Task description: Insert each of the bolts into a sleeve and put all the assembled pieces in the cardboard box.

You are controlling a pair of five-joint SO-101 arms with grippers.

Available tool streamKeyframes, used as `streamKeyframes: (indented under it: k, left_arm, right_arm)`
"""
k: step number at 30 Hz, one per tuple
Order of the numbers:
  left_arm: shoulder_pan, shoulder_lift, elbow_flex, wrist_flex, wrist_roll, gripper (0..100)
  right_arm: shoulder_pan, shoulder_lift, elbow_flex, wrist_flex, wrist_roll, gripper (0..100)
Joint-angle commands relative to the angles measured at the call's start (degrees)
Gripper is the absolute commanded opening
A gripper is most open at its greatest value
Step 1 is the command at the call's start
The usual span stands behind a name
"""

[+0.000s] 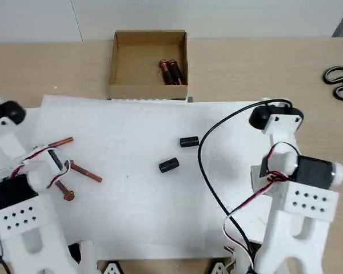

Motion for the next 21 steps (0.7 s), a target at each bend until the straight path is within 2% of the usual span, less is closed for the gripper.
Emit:
streamKeyframes:
  k: [1, 7, 15, 21]
  left_arm:
    - [-0.18, 0.88, 0.22, -1.58, 18.73, 1]
    - [4.31, 4.75, 4.70, -5.89, 22.95, 1]
    - [7.38, 11.08, 4.97, -6.24, 23.03, 1]
    - [8.35, 13.98, 4.97, -7.21, 23.03, 12]
  right_arm:
    - [1.80, -1.71, -0.18, -0.48, 0.70, 0.3]
    - [2.33, -1.63, -0.09, -0.75, 0.62, 0.3]
    - [2.33, -1.80, 3.08, -2.42, 0.62, 0.3]
    - [2.33, -1.80, 3.25, -2.95, 0.62, 0.3]
